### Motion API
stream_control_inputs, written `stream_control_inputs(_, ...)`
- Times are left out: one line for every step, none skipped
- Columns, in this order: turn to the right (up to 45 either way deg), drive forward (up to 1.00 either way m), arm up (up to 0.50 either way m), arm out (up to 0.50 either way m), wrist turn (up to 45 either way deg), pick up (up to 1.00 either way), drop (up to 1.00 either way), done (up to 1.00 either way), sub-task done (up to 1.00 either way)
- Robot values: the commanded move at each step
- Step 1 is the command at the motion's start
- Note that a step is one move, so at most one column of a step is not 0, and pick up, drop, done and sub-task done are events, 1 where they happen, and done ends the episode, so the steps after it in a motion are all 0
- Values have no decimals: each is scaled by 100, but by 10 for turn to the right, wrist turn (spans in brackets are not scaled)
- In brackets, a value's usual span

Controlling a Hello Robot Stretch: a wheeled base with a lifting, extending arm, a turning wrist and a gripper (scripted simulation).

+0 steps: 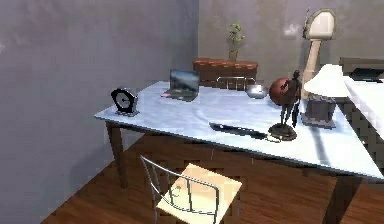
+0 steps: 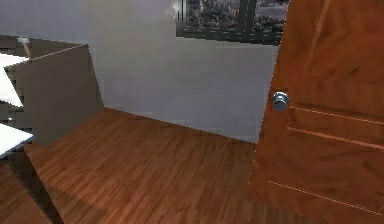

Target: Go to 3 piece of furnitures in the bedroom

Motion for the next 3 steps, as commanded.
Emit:
stream_control_inputs(0,0,0,0,0,0,0,0,100)
stream_control_inputs(270,0,0,0,0,0,0,0,0)
stream_control_inputs(0,25,0,0,0,0,0,0,0)
